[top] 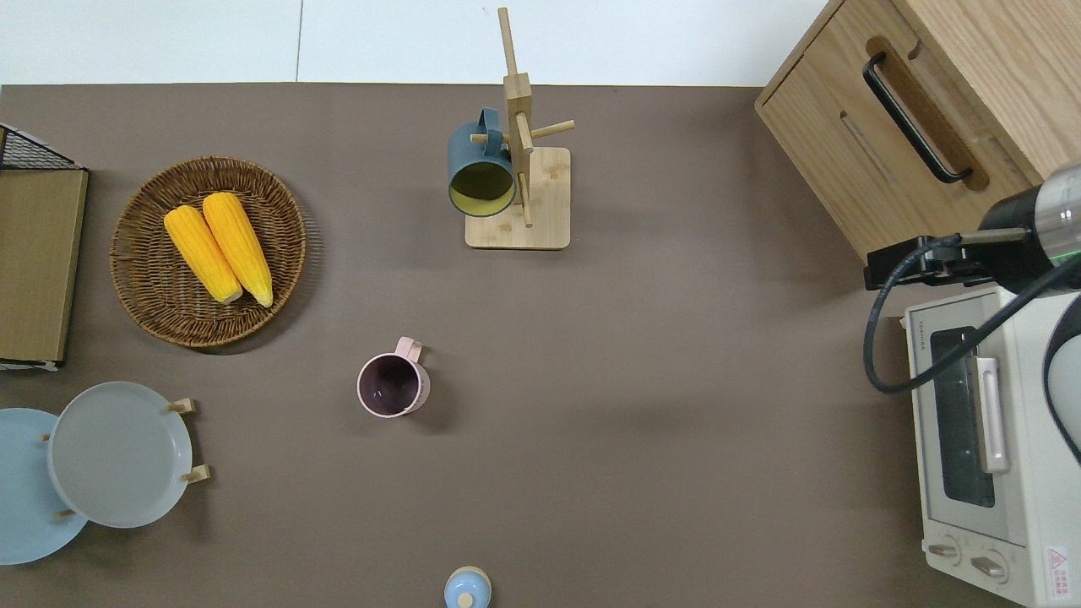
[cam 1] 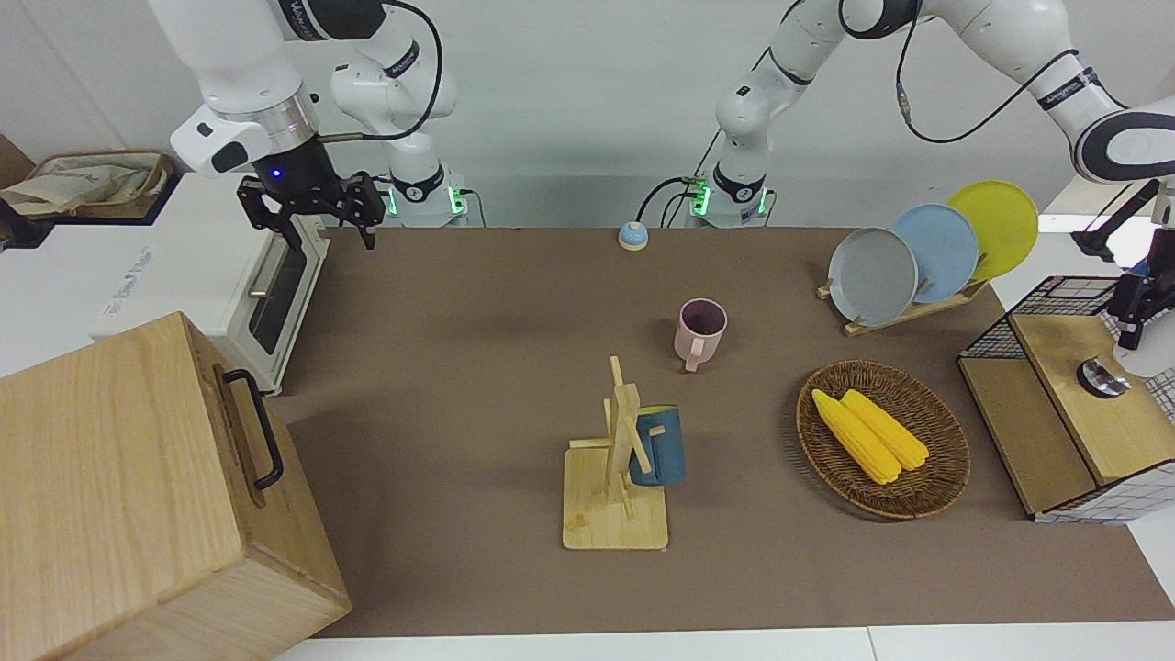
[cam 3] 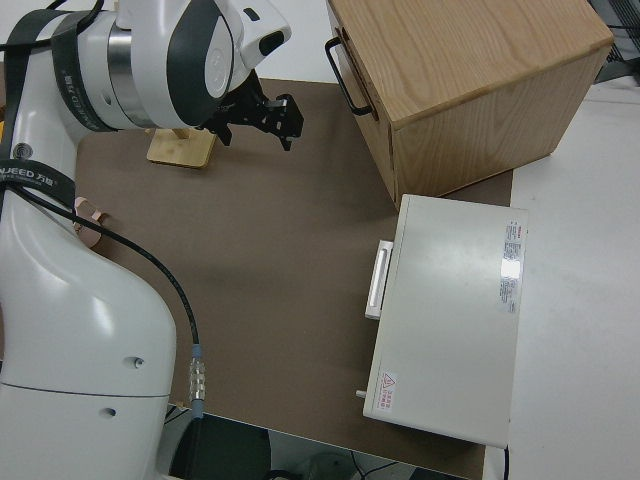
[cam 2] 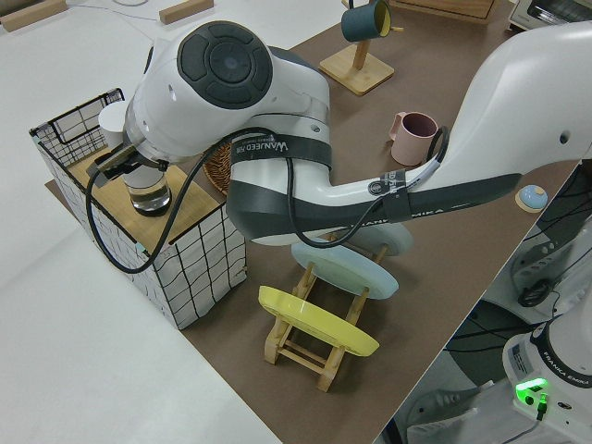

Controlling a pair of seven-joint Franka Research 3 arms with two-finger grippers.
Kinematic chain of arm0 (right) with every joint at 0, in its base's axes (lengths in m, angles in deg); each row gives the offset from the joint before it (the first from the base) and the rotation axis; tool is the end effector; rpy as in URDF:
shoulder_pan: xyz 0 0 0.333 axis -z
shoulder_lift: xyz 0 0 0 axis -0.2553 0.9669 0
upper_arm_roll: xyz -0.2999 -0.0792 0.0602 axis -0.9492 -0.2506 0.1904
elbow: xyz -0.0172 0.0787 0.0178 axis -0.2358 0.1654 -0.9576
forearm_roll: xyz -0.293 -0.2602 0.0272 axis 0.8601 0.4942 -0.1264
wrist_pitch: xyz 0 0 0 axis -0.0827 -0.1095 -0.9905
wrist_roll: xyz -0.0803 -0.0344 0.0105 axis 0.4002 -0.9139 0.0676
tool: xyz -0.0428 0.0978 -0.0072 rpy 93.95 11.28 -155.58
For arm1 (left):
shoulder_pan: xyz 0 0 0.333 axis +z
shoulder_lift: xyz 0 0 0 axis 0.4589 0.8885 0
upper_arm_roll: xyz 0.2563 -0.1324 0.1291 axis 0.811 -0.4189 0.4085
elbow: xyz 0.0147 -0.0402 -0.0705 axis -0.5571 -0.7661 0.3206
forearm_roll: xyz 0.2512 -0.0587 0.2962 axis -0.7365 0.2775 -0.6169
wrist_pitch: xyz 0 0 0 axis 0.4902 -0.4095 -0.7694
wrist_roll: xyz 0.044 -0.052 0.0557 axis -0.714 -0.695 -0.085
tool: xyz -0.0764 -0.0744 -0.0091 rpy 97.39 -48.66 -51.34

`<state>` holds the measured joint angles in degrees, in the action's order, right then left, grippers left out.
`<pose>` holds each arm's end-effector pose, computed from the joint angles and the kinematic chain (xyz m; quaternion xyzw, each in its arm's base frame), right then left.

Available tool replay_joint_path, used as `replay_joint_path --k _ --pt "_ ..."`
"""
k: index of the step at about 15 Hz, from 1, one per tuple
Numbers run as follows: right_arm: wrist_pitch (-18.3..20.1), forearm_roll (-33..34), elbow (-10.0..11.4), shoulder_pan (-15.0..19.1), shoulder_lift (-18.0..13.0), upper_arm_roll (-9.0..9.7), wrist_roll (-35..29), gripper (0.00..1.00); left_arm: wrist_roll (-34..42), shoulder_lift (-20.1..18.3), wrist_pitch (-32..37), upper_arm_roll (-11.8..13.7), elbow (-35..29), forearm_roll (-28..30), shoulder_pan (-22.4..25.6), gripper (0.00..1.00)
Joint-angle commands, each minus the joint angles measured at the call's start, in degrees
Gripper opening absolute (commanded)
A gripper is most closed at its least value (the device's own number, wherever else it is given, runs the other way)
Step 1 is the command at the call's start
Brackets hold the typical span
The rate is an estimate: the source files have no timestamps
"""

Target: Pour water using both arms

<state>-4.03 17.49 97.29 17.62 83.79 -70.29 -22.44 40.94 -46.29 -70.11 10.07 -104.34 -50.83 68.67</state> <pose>0.5748 0.0399 0.6399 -0.9999 0.0008 -0.0053 0.0117 0.5947 0.3724 0.5096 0.9442 -0.0198 0.3285 0.0150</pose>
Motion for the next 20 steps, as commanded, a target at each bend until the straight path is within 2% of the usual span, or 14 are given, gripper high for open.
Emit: replay_joint_path --k 1,2,4,7,12,20 --pt "0.45 -0.26 -0.11 0.77 -0.11 0.57 0.92 0.992 -1.69 -0.27 6.72 2.74 1.44 0.14 0.39 1.0" --pt "0.45 -0.26 -0.11 0.77 -0.11 0.57 0.92 0.992 -1.78 -0.35 8.83 3.27 2.32 -0.29 0.39 1.0" --pt "0.45 -0.26 -0.19 0.77 -0.11 0.57 0.92 0.992 -4.22 -0.44 13.23 3.63 3.37 -6.06 0.57 1.0" --pt "0.45 -0.26 -0.11 0.77 -0.11 0.57 0.92 0.992 -10.3 -0.53 19.47 2.93 6.71 -13.2 0.31 1.0" --pt "0.45 -0.26 -0.11 0.77 -0.11 0.57 0.92 0.992 -13.37 -2.81 25.89 3.37 7.77 -14.09 -0.13 1.0" --pt "0.45 -0.26 -0.11 0.77 -0.11 0.57 0.92 0.992 -20.93 -9.67 35.56 2.22 7.69 -21.82 -2.23 1.0"
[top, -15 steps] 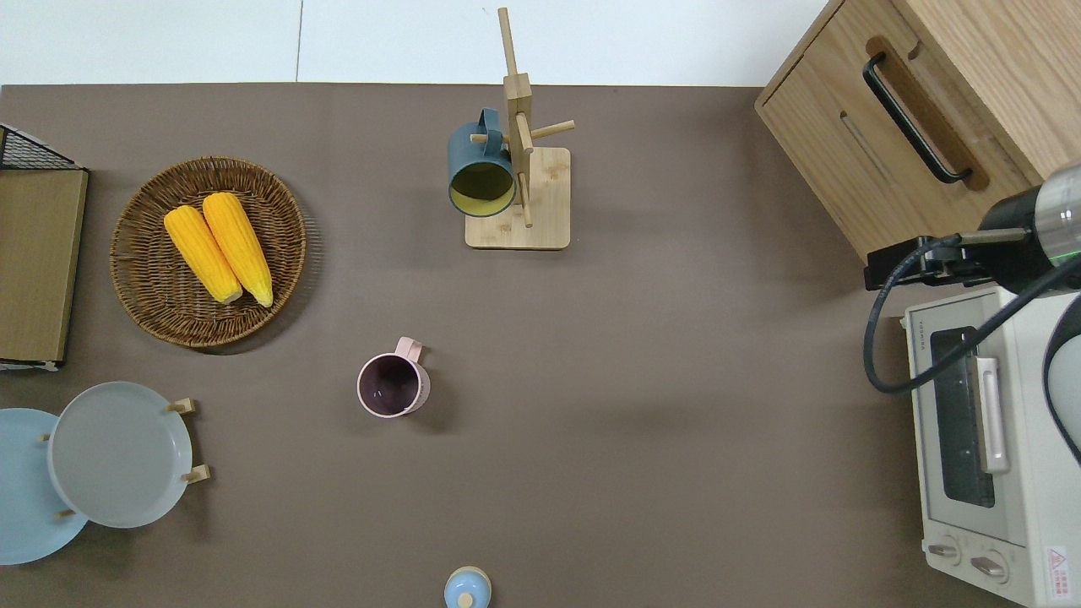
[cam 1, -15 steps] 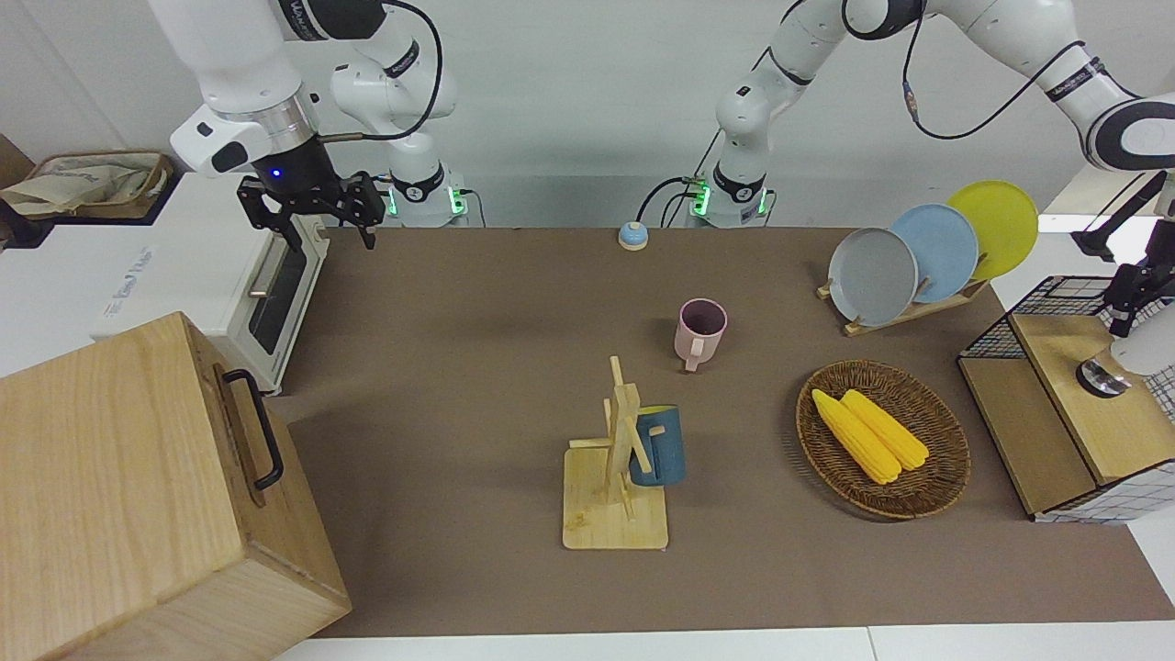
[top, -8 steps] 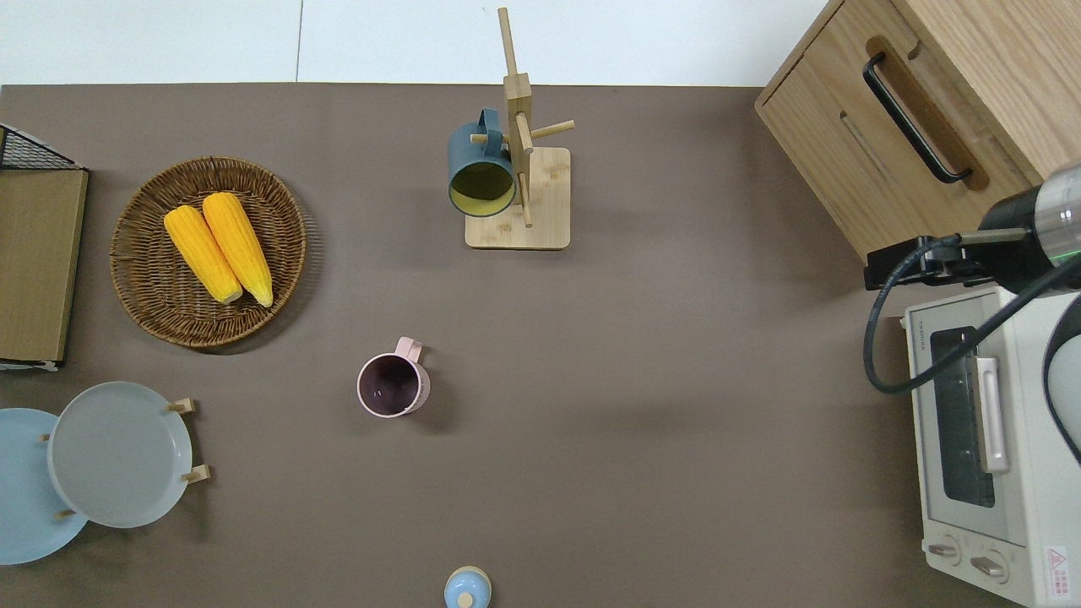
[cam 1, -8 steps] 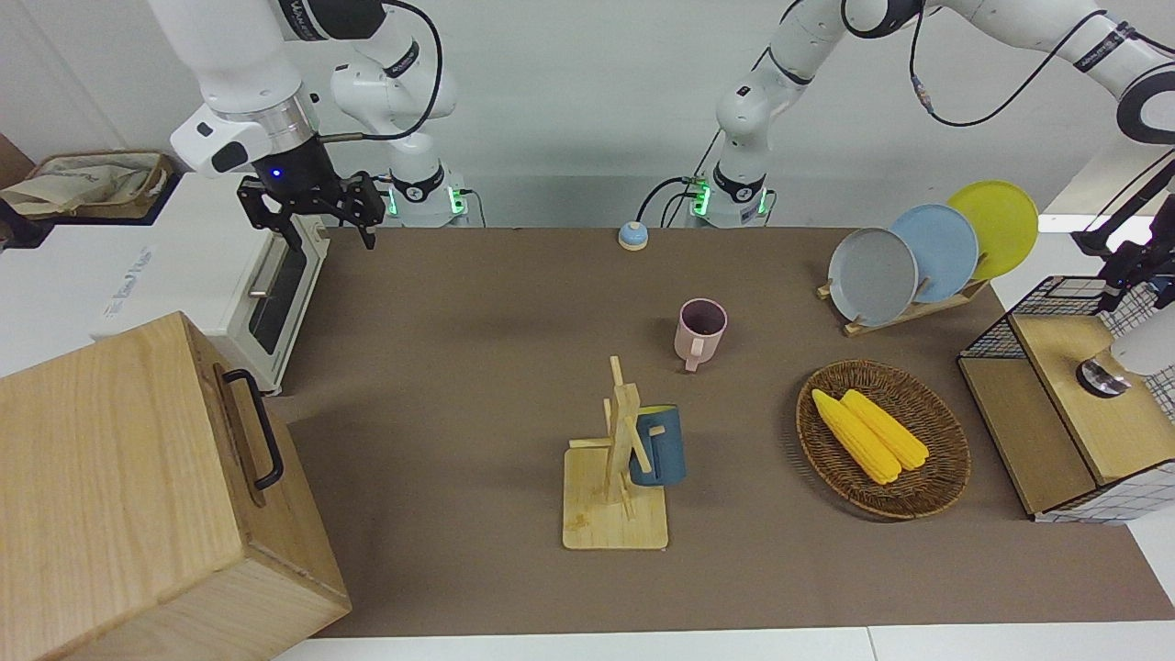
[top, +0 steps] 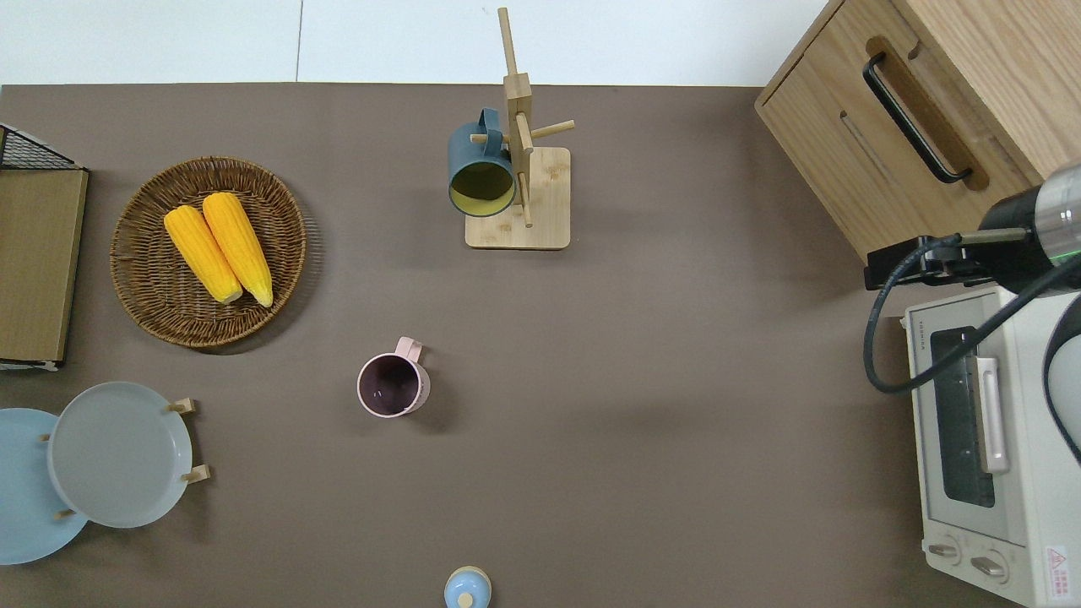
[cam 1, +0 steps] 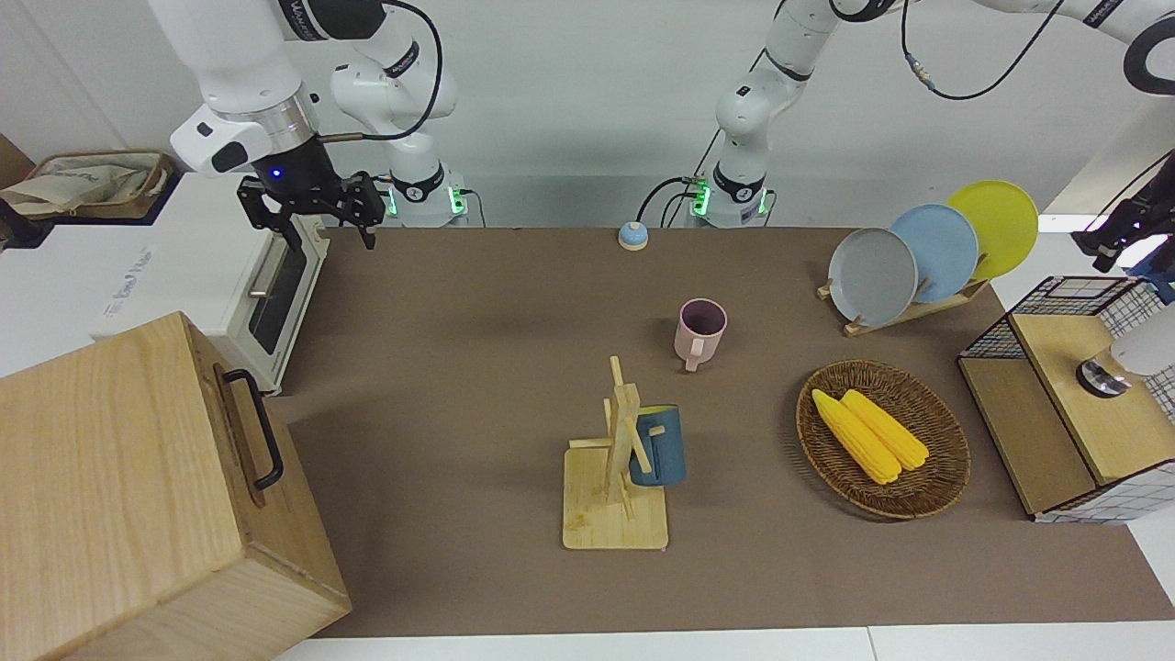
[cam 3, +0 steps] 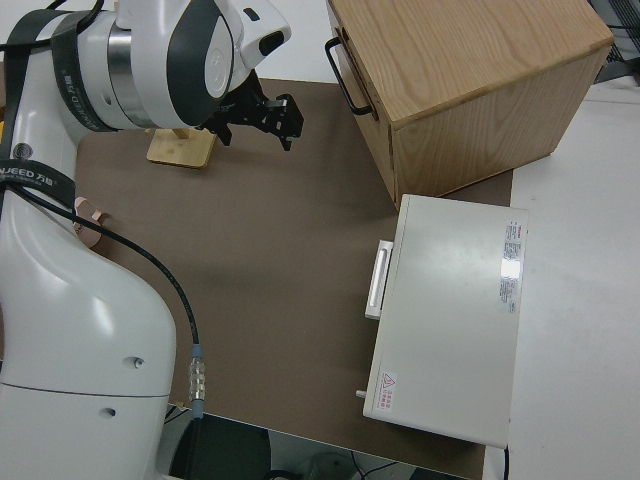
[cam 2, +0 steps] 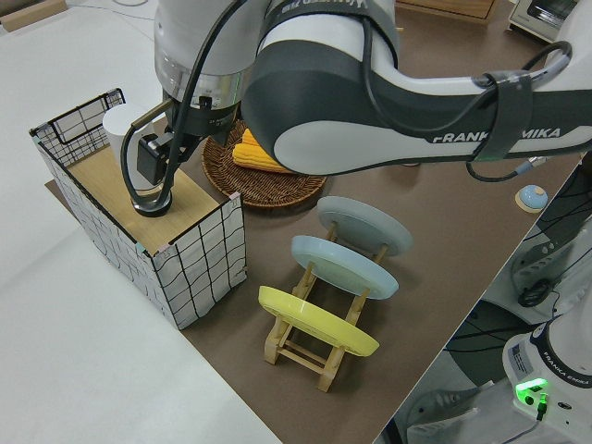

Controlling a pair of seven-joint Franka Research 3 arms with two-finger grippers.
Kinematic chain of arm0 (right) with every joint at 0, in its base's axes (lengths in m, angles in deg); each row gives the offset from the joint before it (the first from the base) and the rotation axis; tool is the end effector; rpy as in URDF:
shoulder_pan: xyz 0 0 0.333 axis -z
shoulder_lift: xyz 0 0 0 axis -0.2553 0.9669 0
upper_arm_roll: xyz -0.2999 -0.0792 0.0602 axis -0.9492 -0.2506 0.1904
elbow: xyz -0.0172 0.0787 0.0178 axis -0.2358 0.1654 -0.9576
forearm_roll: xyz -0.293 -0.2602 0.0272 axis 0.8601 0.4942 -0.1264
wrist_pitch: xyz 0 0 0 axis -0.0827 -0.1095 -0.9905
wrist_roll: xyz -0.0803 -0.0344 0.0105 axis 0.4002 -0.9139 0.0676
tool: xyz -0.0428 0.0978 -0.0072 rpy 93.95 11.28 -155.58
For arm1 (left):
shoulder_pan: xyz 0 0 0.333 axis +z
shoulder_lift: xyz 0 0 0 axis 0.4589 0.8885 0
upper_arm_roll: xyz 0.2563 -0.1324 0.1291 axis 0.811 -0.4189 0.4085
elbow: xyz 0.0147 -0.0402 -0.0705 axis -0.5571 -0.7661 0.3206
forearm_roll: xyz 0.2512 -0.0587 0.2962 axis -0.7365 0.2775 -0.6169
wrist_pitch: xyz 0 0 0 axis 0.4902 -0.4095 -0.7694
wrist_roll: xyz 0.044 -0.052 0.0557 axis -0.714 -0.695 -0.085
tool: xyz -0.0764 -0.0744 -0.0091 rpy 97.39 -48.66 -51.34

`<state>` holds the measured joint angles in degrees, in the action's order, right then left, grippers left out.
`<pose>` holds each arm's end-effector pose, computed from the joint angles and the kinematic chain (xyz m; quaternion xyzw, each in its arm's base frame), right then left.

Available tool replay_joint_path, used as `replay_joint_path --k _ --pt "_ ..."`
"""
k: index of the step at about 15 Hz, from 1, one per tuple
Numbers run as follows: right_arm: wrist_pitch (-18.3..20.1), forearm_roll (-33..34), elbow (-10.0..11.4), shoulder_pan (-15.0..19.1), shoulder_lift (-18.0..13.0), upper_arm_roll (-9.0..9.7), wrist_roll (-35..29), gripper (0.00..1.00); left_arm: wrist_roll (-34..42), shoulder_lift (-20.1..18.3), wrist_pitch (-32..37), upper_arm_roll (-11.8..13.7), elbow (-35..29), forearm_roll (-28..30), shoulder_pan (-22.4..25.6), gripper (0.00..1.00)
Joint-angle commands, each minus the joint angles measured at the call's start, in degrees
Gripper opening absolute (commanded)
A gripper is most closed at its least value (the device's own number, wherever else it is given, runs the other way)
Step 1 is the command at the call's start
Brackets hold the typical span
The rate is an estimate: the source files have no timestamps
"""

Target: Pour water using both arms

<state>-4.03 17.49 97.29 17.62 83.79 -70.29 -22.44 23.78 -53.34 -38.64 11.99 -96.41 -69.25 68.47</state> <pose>0.5748 0.0399 0.6399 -0.9999 0.0008 -0.0053 0.0117 0.5449 0.3467 0.5965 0.9900 0.0110 0.1391 0.0196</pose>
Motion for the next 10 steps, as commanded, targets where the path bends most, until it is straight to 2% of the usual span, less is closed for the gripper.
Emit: replay_joint_path --k 1,5,10 --pt "0.45 -0.26 -0.11 0.77 -0.11 0.57 0.92 0.992 -5.52 -3.14 5.23 0.22 -0.25 -4.37 -2.82 1.0" --pt "0.45 -0.26 -0.11 0.77 -0.11 0.57 0.92 0.992 -13.17 -4.81 9.28 0.22 -0.51 -7.19 -7.74 1.0" --pt "0.45 -0.26 -0.11 0.77 -0.11 0.57 0.92 0.992 -18.89 -7.27 14.37 0.22 -0.78 -8.15 -12.4 1.0"
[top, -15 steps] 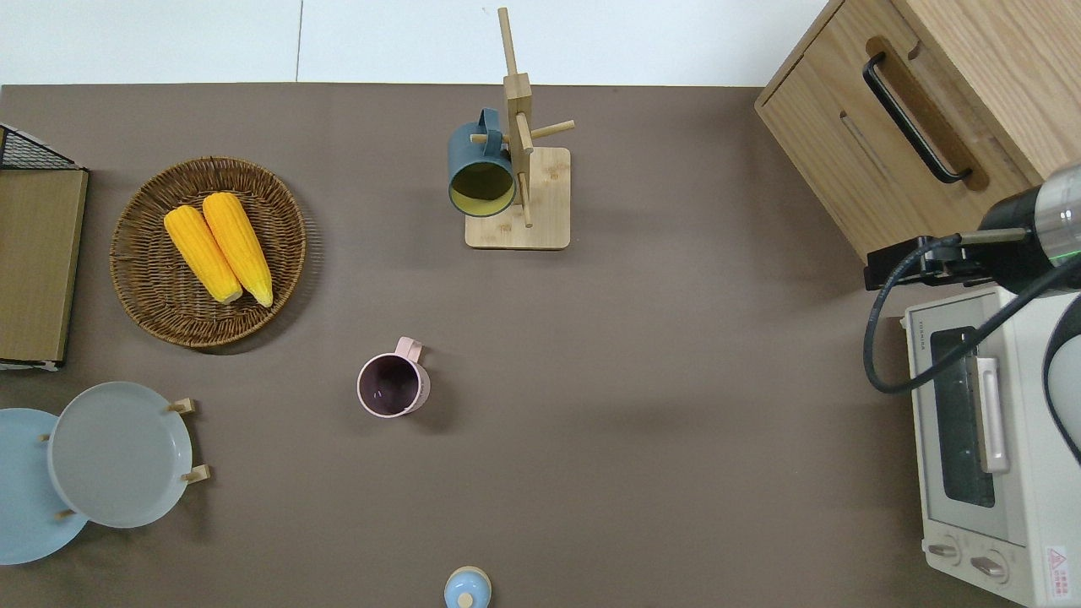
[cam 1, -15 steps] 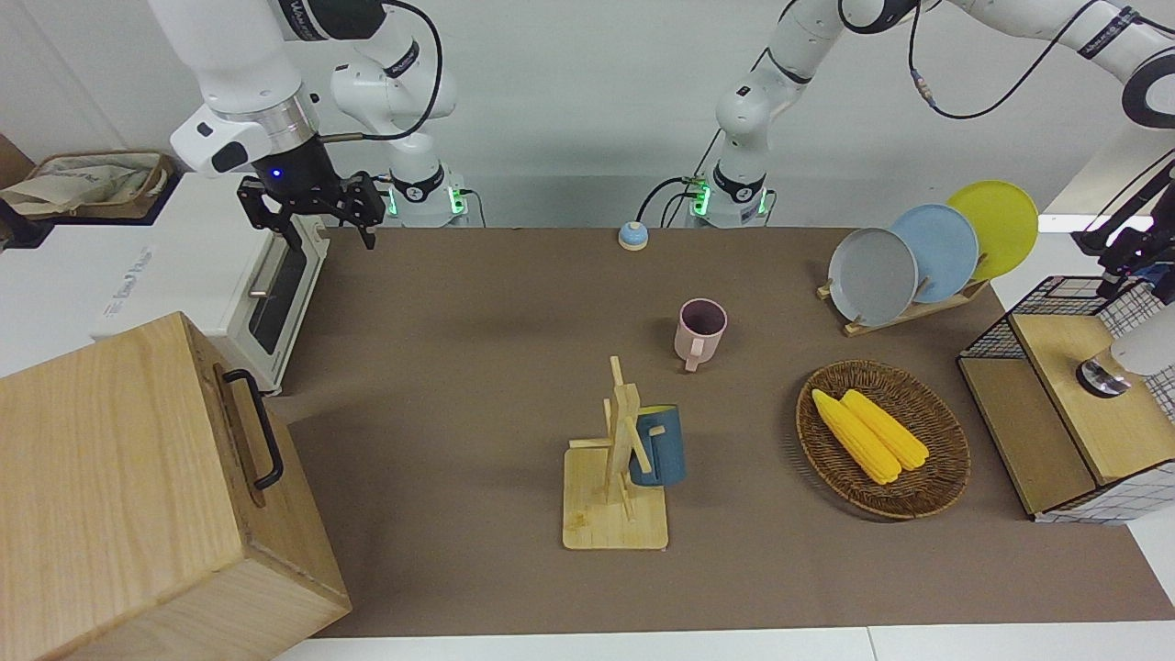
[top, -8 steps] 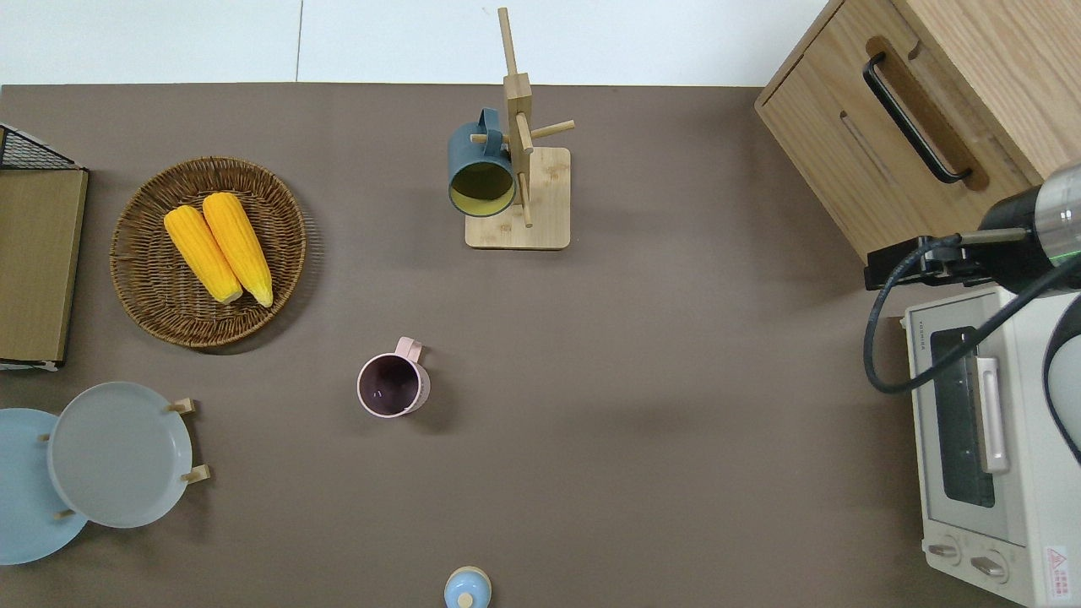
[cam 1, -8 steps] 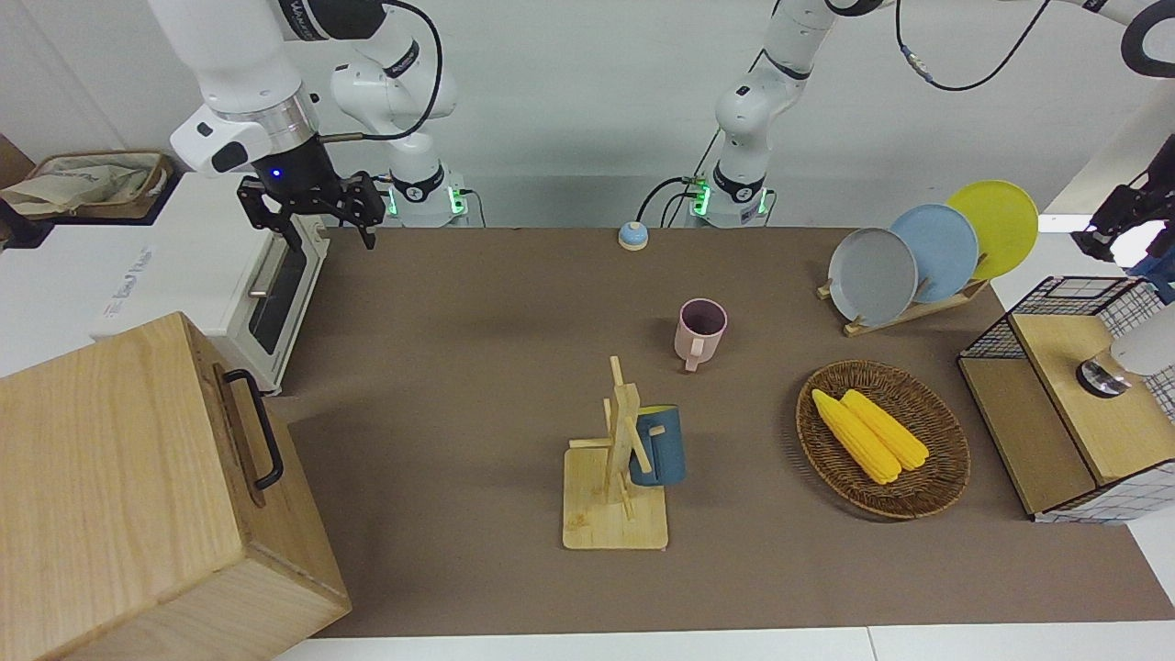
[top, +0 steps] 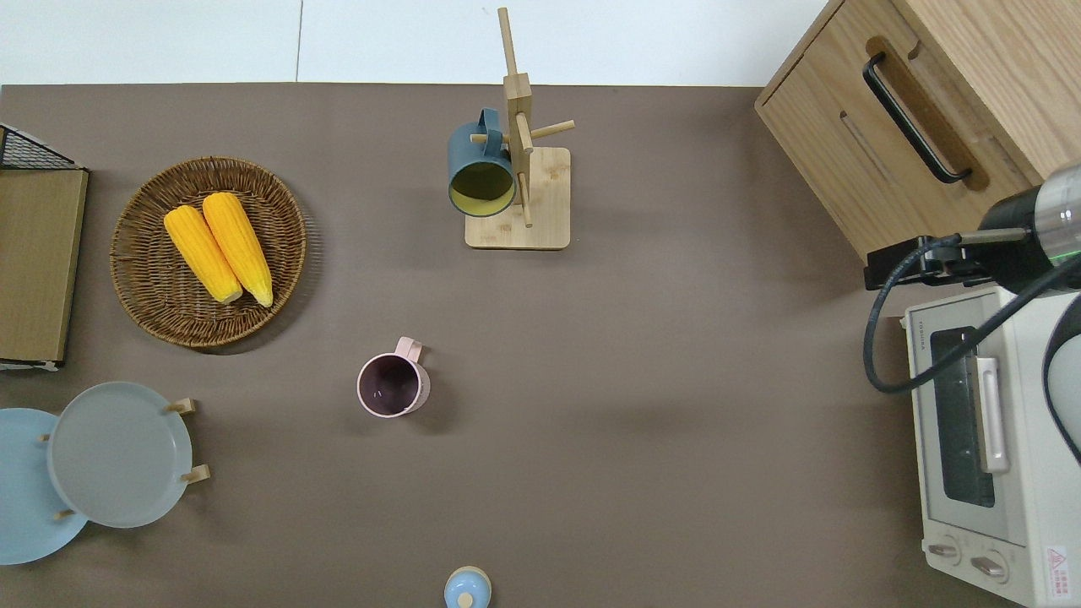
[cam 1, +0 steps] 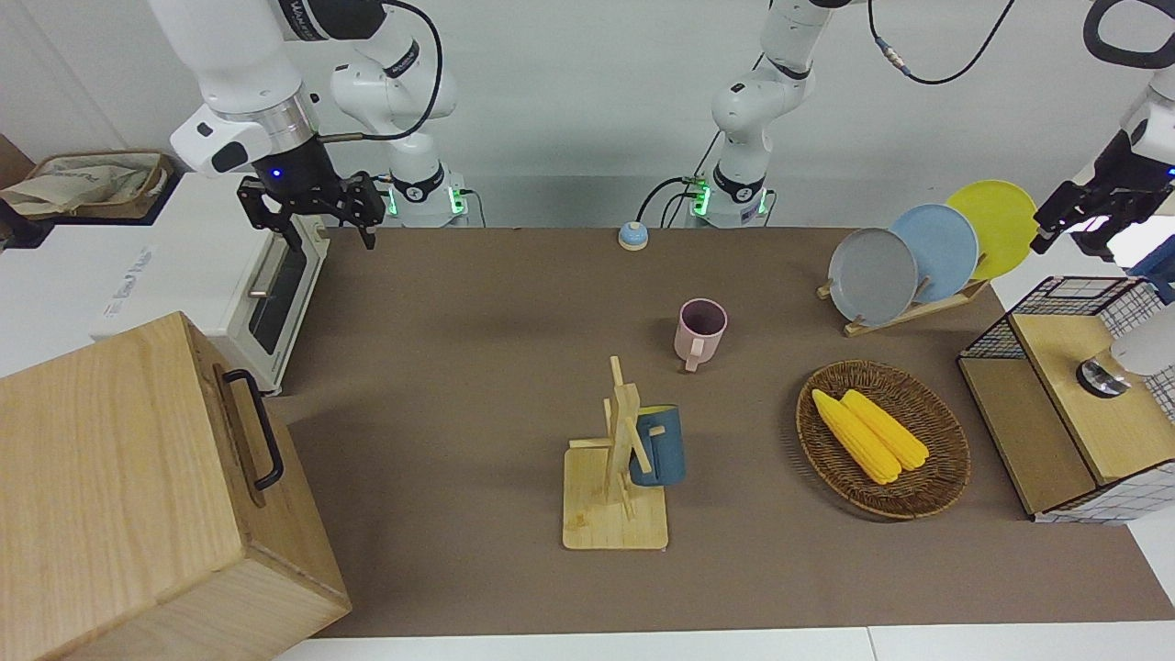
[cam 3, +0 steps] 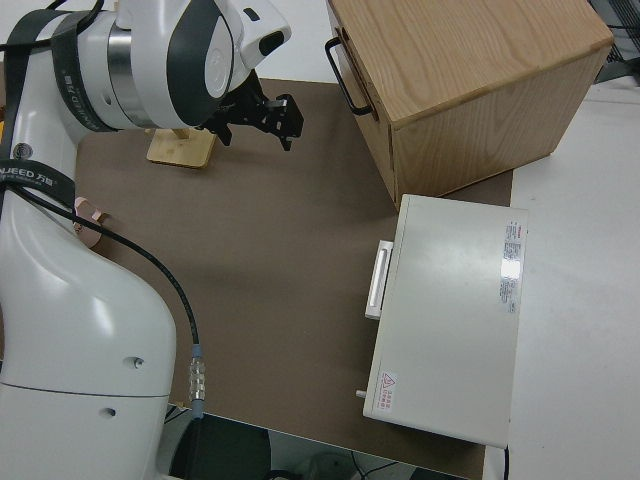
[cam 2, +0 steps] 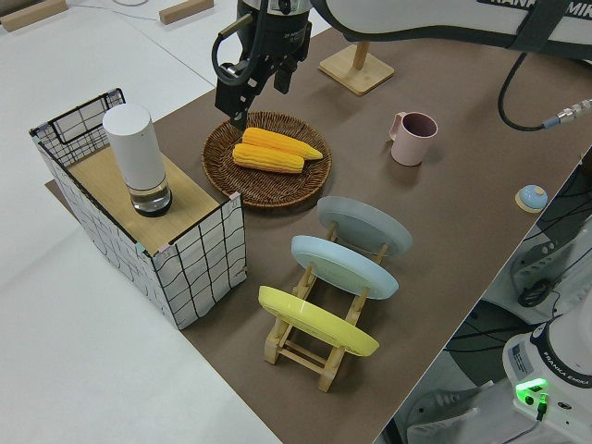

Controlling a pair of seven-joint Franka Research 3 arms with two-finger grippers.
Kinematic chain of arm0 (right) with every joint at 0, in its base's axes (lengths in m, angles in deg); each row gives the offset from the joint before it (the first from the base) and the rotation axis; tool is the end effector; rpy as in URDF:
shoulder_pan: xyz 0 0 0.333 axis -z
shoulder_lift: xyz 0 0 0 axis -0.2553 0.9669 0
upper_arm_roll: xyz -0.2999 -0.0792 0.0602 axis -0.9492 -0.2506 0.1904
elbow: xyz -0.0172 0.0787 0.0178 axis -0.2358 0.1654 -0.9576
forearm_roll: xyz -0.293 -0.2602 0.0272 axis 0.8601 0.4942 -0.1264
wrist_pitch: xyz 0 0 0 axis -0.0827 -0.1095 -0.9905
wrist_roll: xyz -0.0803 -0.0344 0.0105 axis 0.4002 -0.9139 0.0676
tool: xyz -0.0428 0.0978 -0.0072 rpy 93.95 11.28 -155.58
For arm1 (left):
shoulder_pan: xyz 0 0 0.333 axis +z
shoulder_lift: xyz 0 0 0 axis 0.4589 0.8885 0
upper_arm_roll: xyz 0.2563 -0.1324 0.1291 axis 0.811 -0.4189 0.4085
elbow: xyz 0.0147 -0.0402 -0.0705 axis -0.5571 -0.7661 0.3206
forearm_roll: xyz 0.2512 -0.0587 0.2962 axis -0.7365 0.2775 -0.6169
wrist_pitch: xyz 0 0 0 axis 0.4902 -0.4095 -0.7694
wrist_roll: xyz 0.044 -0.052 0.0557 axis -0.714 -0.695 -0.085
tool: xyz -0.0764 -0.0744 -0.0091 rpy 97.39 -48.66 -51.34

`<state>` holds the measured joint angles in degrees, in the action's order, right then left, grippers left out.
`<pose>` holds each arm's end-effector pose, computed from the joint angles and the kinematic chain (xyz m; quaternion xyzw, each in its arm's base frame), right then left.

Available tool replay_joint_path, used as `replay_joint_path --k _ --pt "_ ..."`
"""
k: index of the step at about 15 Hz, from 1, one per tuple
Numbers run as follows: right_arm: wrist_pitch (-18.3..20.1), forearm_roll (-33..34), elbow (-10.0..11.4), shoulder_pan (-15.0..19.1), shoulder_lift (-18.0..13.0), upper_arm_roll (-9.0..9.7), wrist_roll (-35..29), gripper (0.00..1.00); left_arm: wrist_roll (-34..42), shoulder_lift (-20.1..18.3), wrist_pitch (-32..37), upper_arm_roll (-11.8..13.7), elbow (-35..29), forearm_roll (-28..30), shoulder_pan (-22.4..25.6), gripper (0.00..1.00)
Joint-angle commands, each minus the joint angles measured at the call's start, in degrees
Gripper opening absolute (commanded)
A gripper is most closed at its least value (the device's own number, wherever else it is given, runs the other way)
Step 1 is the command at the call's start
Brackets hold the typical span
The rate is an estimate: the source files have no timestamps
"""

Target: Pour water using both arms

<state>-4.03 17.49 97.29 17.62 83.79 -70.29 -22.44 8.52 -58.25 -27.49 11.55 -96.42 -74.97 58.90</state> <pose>0.5748 0.0399 0.6399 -0.9999 0.0008 -0.0053 0.0117 0.5573 0.2334 0.6283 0.9971 0.0421 0.0617 0.0175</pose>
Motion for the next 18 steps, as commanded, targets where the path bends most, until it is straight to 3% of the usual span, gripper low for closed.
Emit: replay_joint_path --k 1,5,9,12,18 --pt "0.45 -0.26 -0.11 0.77 -0.11 0.57 0.92 0.992 -5.21 -2.72 4.1 0.49 -0.76 -2.78 -4.24 1.0" --pt "0.45 -0.26 -0.19 0.77 -0.11 0.57 0.92 0.992 -12.77 -3.69 7.35 0.4 -0.76 -2.7 -8.55 1.0" --pt "0.45 -0.26 -0.11 0.77 -0.11 0.57 0.92 0.992 -15.85 -4.48 10.17 1.89 -0.85 -2.7 -16.53 1.0" --pt "0.45 -0.26 -0.11 0.77 -0.11 0.57 0.92 0.992 -21.2 -5.09 11.76 4.69 -1.02 -2.7 -24.44 1.0" --pt "0.45 -0.26 -0.11 0.77 -0.11 0.57 0.92 0.992 -20.78 -5.01 12.11 11.99 -1.72 -2.7 -39.65 1.0"
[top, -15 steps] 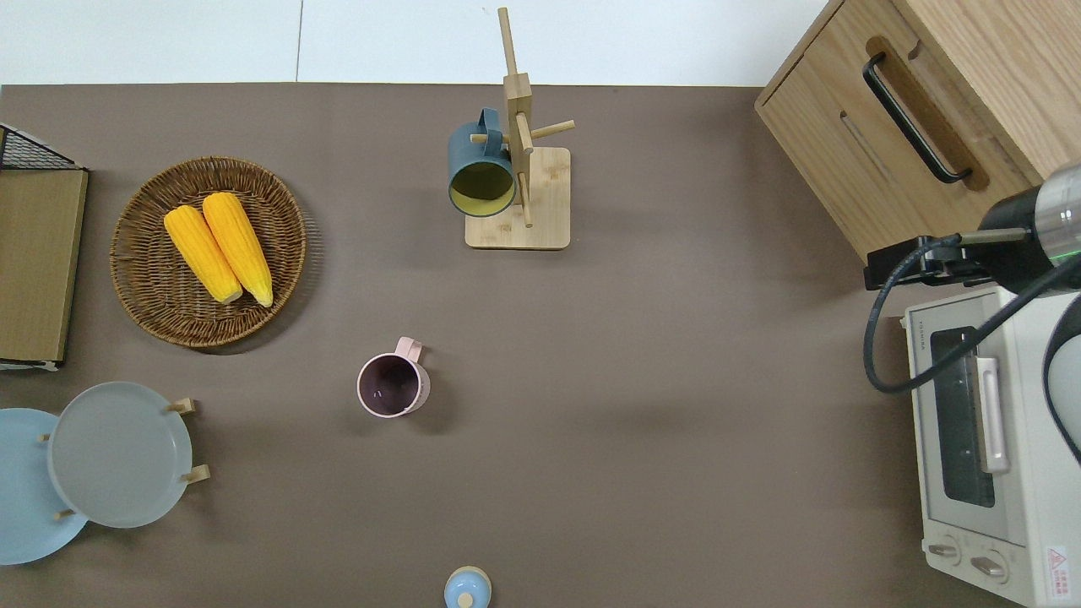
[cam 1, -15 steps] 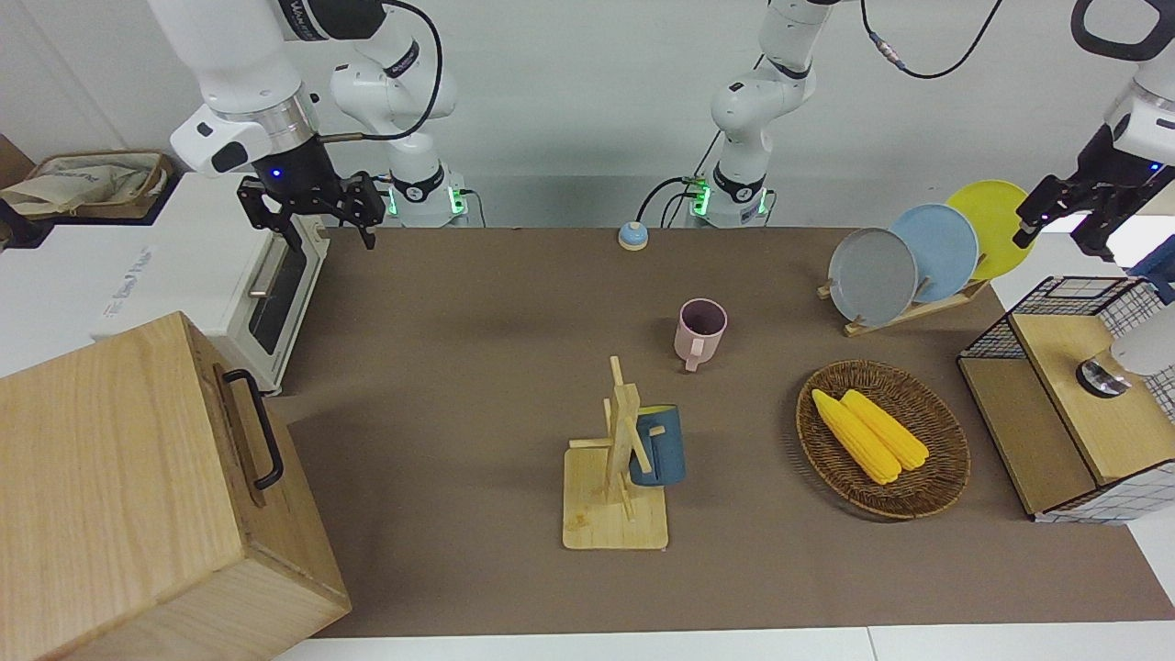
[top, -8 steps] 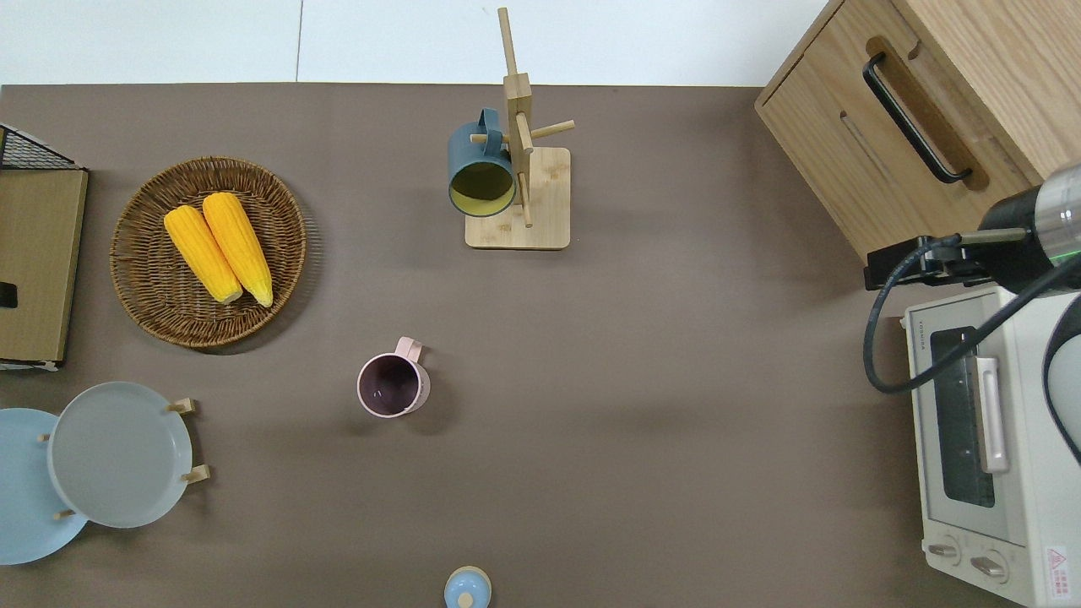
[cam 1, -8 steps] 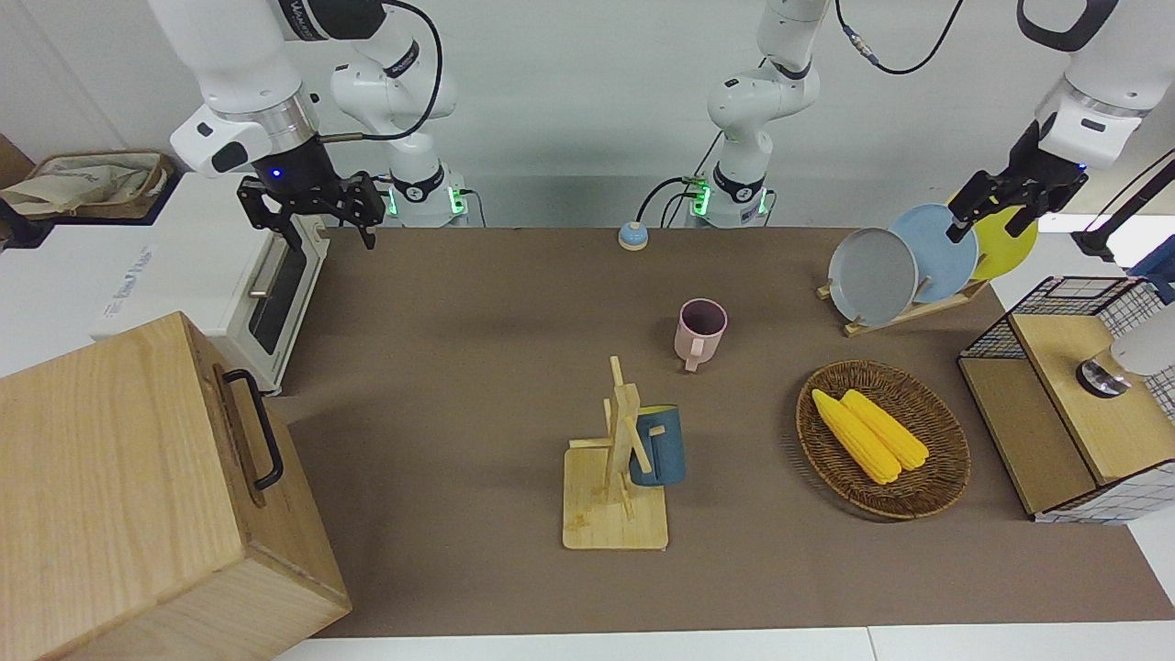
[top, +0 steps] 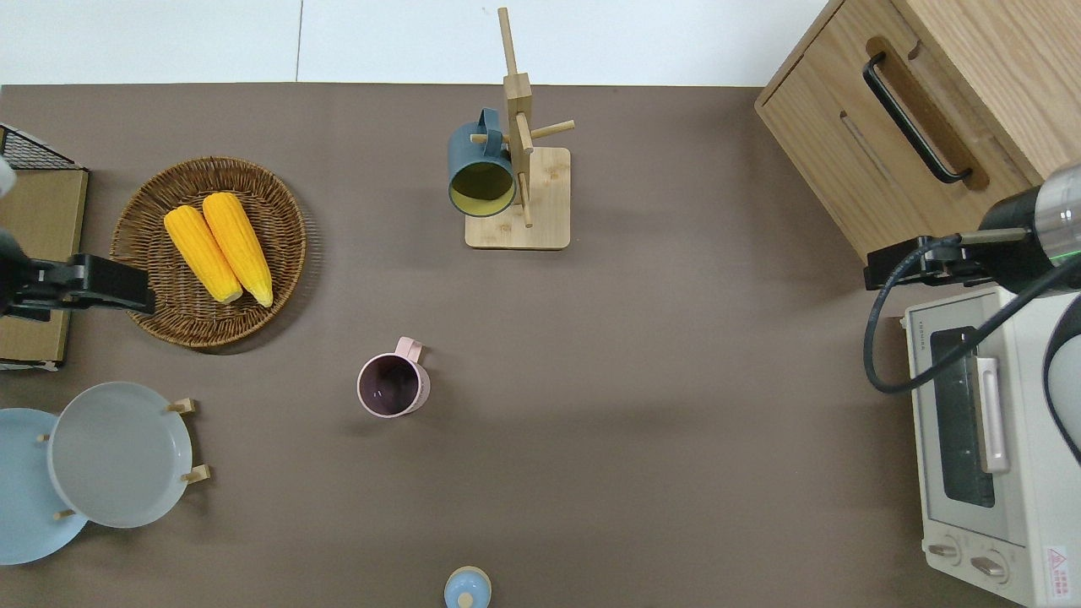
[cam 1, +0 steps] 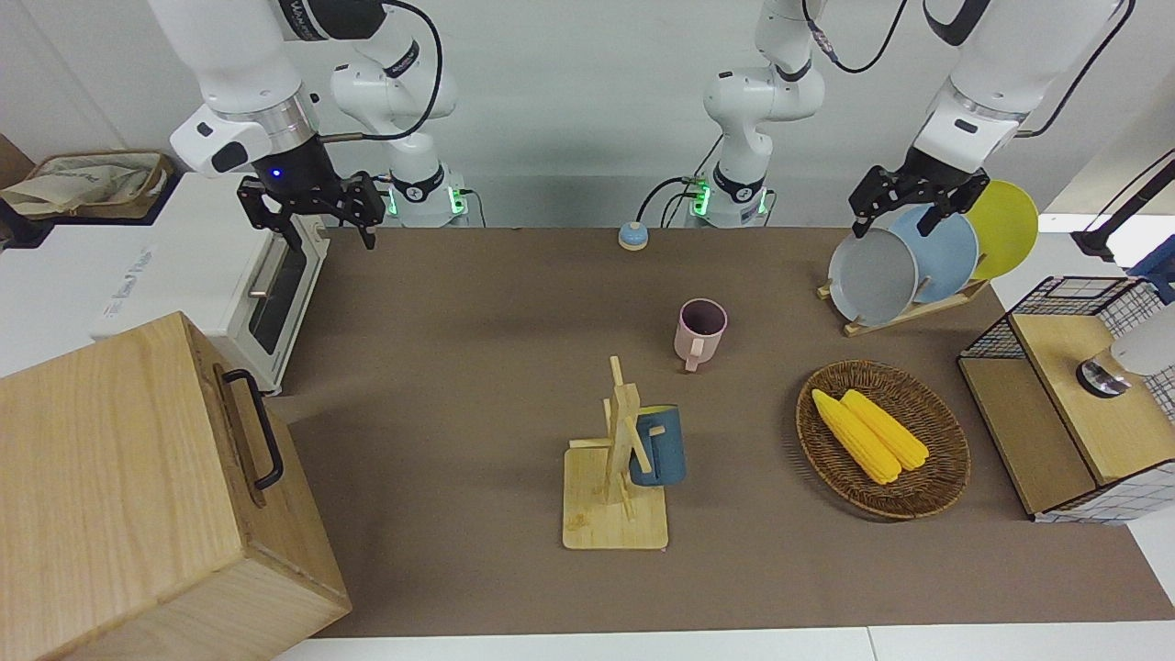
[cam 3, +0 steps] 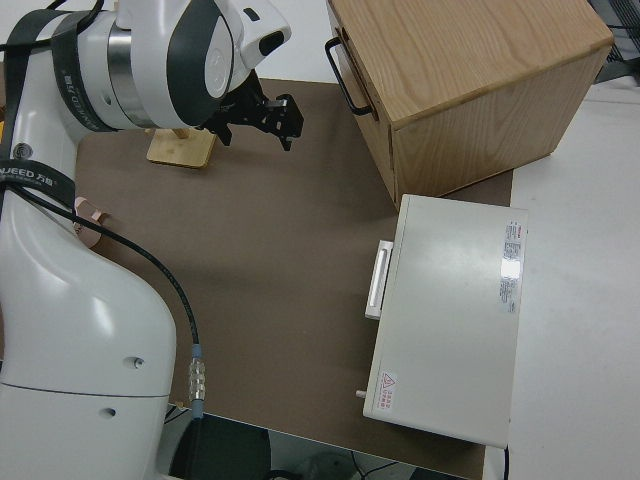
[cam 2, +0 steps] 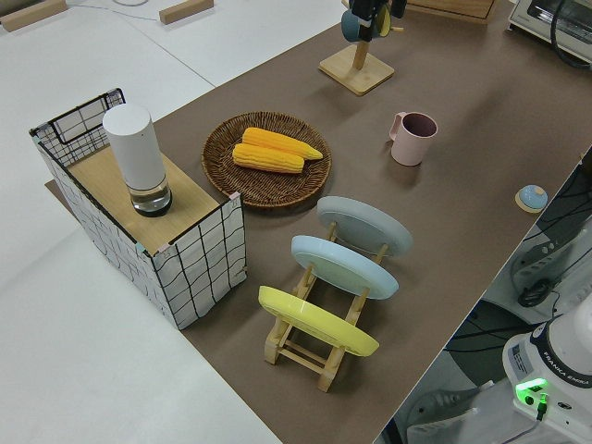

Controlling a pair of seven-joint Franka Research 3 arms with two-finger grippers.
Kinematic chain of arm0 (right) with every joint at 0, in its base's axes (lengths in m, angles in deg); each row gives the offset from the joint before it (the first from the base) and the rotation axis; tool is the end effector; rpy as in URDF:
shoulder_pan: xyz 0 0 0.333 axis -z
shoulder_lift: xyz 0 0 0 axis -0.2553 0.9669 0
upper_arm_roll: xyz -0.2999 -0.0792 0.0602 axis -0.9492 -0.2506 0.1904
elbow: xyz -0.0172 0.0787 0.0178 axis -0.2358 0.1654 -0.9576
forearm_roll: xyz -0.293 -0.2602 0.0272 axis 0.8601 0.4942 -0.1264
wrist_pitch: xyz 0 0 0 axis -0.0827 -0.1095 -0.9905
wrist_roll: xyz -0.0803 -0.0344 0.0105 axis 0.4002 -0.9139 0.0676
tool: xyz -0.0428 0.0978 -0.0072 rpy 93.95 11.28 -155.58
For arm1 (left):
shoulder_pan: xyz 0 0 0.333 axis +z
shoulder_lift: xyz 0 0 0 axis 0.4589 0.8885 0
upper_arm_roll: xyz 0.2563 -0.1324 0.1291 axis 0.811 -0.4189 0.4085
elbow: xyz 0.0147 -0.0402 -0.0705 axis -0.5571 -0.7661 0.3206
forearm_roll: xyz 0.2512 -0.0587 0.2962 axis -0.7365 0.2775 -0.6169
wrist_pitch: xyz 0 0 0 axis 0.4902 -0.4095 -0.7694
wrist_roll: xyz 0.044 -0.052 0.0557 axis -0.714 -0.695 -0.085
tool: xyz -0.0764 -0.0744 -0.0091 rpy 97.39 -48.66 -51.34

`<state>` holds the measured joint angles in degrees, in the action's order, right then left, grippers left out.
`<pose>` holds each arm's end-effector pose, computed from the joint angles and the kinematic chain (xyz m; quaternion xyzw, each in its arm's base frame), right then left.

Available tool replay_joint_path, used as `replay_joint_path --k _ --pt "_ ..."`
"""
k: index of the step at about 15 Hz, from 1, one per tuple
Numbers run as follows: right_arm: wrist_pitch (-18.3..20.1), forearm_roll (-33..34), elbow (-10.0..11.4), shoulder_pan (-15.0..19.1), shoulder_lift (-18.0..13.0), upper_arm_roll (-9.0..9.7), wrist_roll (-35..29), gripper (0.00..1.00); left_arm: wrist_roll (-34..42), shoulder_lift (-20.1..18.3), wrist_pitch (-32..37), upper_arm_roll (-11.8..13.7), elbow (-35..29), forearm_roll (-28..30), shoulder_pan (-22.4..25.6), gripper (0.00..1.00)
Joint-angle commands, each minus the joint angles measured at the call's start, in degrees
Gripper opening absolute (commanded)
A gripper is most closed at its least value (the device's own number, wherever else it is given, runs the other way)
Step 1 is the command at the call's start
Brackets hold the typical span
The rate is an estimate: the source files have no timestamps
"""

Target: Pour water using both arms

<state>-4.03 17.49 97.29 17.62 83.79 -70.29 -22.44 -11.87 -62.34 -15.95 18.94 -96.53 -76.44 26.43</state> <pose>0.5748 0.0399 0.6399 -0.9999 0.0008 -0.0053 0.0117 0.5613 -0.0274 0.6495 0.9998 -0.0023 -0.0156 0.0148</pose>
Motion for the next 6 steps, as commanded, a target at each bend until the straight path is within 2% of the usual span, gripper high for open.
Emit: replay_joint_path --k 1,3,6 --pt "0.45 -0.26 -0.11 0.77 -0.11 0.57 0.92 0.992 -0.65 -0.92 0.57 5.91 -1.8 -1.23 -9.47 1.0" --pt "0.45 -0.26 -0.11 0.77 -0.11 0.57 0.92 0.992 -0.39 -0.92 0.4 6.72 -1.8 -0.97 -11.24 1.0" --pt "0.45 -0.26 -0.11 0.77 -0.11 0.57 0.92 0.992 -0.3 -0.92 0.57 6.11 -1.8 -0.53 -10.9 1.0"
